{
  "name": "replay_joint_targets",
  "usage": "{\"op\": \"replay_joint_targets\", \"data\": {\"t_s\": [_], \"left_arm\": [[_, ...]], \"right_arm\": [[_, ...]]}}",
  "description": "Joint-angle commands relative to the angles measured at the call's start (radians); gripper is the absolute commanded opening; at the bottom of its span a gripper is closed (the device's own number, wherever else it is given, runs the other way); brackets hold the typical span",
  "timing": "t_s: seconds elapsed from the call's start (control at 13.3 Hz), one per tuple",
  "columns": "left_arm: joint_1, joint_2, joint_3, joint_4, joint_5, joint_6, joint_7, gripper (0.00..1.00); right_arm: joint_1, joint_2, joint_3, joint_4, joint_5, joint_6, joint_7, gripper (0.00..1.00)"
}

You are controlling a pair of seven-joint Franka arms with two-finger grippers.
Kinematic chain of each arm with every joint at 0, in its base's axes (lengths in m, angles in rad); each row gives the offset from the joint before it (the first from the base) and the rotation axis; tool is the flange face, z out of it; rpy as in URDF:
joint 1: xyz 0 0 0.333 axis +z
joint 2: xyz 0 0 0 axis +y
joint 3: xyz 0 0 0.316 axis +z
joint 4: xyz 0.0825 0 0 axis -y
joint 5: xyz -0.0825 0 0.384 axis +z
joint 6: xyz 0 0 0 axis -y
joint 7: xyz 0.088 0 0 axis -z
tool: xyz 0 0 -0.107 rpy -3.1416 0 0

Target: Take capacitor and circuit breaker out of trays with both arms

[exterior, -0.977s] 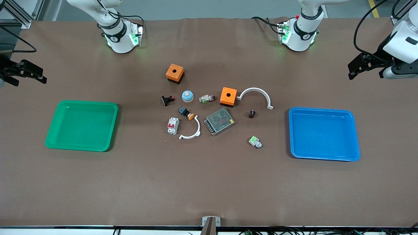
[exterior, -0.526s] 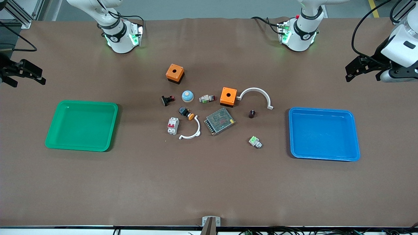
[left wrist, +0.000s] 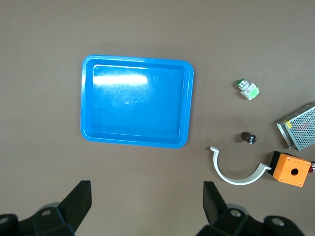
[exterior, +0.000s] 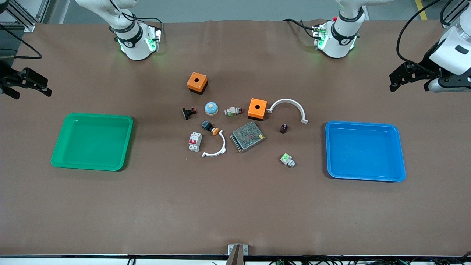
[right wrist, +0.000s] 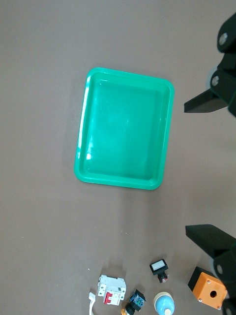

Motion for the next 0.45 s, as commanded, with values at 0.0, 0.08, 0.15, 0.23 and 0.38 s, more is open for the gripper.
{"op": "replay_joint_targets", "data": {"t_s": [0.0, 0.08, 0.15, 0.23, 0.38], "left_arm": [[0.001, 0.008, -0.002, 0.029, -0.015, -0.019, -0.023, 1.00], [-0.002, 0.010, -0.004, 0.038, -0.015, -0.044, -0.044, 1.00], [-0.005, 0.011, -0.005, 0.044, -0.014, -0.052, -0.078, 1.00], [0.000, 0.011, -0.014, 0.045, -0.014, -0.052, -0.087, 1.00], [0.000, 0.011, -0.016, 0.045, -0.009, -0.055, -0.087, 1.00]], "right_arm": [[0.004, -0.016, -0.001, -0.024, -0.005, 0.003, 0.051, 1.00], [0.005, -0.017, 0.000, -0.024, -0.004, -0.001, 0.052, 1.00], [0.007, -0.017, 0.000, -0.027, -0.004, -0.004, 0.052, 1.00], [0.007, -0.019, 0.000, -0.029, -0.002, -0.007, 0.051, 1.00], [0.007, -0.019, 0.000, -0.032, 0.002, -0.012, 0.052, 1.00]]}}
